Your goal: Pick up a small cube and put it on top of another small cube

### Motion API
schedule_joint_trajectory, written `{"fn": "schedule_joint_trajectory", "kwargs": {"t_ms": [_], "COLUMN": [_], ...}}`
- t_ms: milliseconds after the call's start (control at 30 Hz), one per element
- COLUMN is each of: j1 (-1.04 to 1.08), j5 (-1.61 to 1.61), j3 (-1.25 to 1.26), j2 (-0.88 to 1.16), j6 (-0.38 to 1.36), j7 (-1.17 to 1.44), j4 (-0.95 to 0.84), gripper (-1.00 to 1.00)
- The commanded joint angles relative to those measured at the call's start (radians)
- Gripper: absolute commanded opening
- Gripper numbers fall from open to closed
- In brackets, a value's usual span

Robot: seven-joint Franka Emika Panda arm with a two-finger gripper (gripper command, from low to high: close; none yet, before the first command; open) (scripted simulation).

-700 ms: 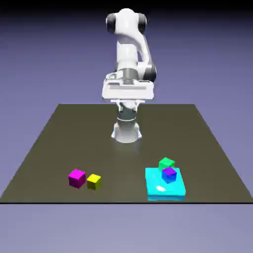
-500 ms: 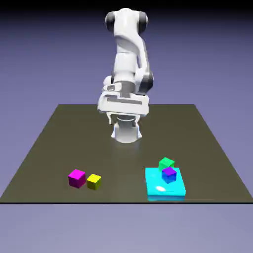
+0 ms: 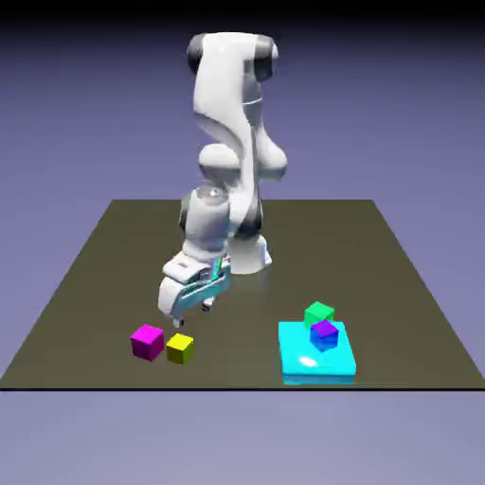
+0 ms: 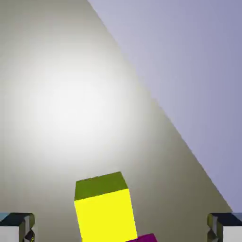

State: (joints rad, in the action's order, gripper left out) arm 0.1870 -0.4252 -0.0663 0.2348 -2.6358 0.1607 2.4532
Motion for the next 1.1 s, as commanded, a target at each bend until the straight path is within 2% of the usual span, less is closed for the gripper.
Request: {"fn": "schedule_joint_trajectory", "kwargs": {"t_ms": [0, 233, 267, 467, 833, 900, 1067], "j1": [0.009, 0.003, 0.003, 0.008, -0.38, -0.389, -0.374], "j5": [-0.018, -0.102, -0.102, -0.023, 0.134, 0.138, -0.007], "j3": [-0.003, -0.05, -0.05, -0.005, 0.367, 0.375, 0.344], "j2": [0.035, 0.226, 0.226, 0.045, -0.267, -0.275, -0.118], "j6": [0.017, -0.135, -0.135, 0.009, 0.305, 0.312, 0.144], "j7": [0.039, -0.034, -0.034, 0.035, 0.033, 0.033, -0.075], "j4": [-0.015, -0.055, -0.055, -0.017, 0.019, 0.02, 0.052], "gripper": [0.0, 0.0, -1.0, -1.0, -1.0, -1.0, -1.0]}}
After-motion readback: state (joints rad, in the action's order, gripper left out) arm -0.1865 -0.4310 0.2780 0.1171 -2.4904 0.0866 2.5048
